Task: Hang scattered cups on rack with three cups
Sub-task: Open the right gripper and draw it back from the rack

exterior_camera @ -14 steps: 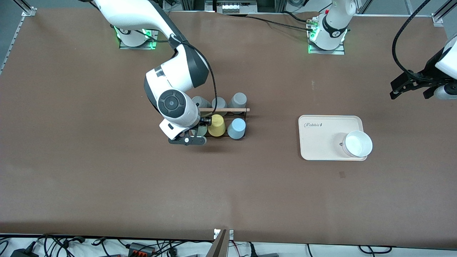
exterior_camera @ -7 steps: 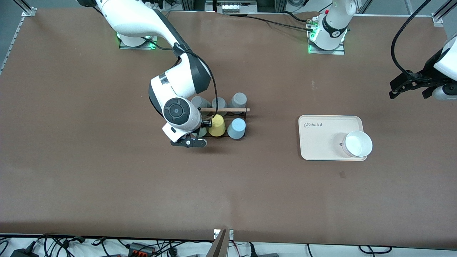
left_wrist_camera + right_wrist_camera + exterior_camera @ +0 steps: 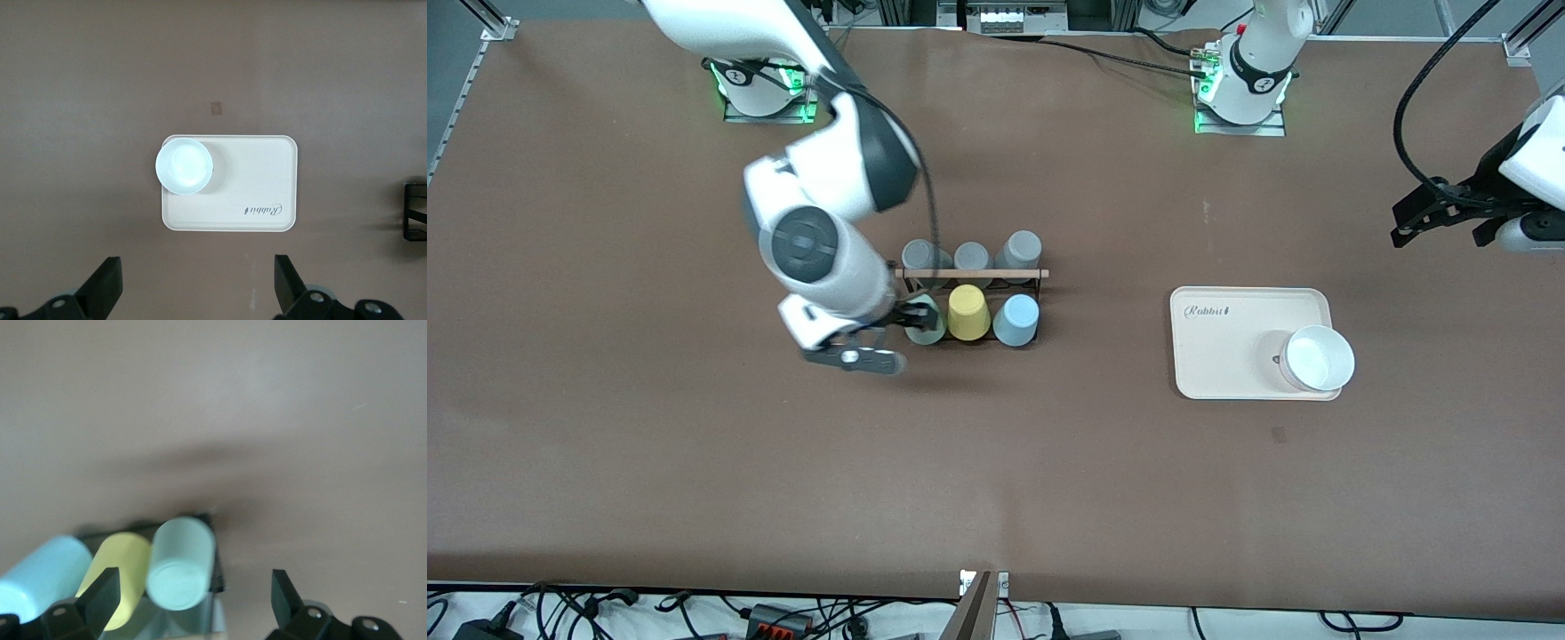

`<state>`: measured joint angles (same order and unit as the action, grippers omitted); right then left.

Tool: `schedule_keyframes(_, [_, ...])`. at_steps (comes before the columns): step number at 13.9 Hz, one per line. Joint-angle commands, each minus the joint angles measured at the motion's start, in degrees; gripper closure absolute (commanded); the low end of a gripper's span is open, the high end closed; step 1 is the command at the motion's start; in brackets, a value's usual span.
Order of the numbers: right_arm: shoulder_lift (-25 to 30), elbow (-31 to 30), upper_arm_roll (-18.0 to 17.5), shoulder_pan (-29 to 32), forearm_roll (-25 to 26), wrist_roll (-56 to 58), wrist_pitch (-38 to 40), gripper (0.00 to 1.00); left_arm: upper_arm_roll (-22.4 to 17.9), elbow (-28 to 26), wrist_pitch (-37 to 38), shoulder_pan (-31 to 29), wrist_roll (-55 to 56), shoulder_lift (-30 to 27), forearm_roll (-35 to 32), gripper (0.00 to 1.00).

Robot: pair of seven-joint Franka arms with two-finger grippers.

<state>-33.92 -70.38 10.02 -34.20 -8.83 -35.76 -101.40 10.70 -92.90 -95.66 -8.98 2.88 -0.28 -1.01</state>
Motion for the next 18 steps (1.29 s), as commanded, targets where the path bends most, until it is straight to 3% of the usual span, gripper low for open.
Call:
schedule_keyframes(1, [3.8, -0.7, 5.8, 3.0, 0.1, 7.9, 2.3, 0.00, 0.4, -0.3, 0.2, -0.1, 0.3, 0.0, 0.8, 0.00])
schedule_keyframes(4, [4.8, -0.7, 14.8, 4.5, 0.0, 22.3, 2.9, 0.00, 0.4, -0.3, 0.4, -0.1, 0.3, 0.0, 0.8, 0.00])
schedule_keyframes(6, [6.0, -0.7, 18.7, 4.8, -0.2, 27.1, 5.4, 0.00, 0.4, -0.3, 0.7, -0.1, 0.2, -0.1, 0.8, 0.00])
schedule_keyframes(10, [9.1, -0.8, 19.2, 9.0, -4.2, 31.5, 6.5, 0.00, 0.4, -0.3, 0.7, -0.1, 0.4, -0.3, 0.8, 0.00])
schedule_keyframes(12, [10.7, -0.8, 14.9, 13.9, -4.4, 31.7, 6.4, 0.00, 0.4, -0.3, 0.7, -0.1, 0.0, -0.5, 0.8, 0.00])
schedule_keyframes(14, [13.5, -1.1, 4.5, 23.7, -1.8, 32.0, 6.4, 0.00, 0.5, -0.3, 0.7, -0.2, -0.2, -0.6, 0.8, 0.00])
schedule_keyframes(16, [16.1, -1.4, -5.9, 32.3, 6.6, 33.2, 6.4, 0.00, 0.4, -0.3, 0.7, -0.2, -0.5, -0.8, 0.8, 0.00])
schedule_keyframes(18, [17.4, -2.0, -10.0, 37.1, 7.6, 35.7, 6.4, 0.00, 0.4, -0.3, 0.7, -0.2, -0.6, -0.9, 0.8, 0.00])
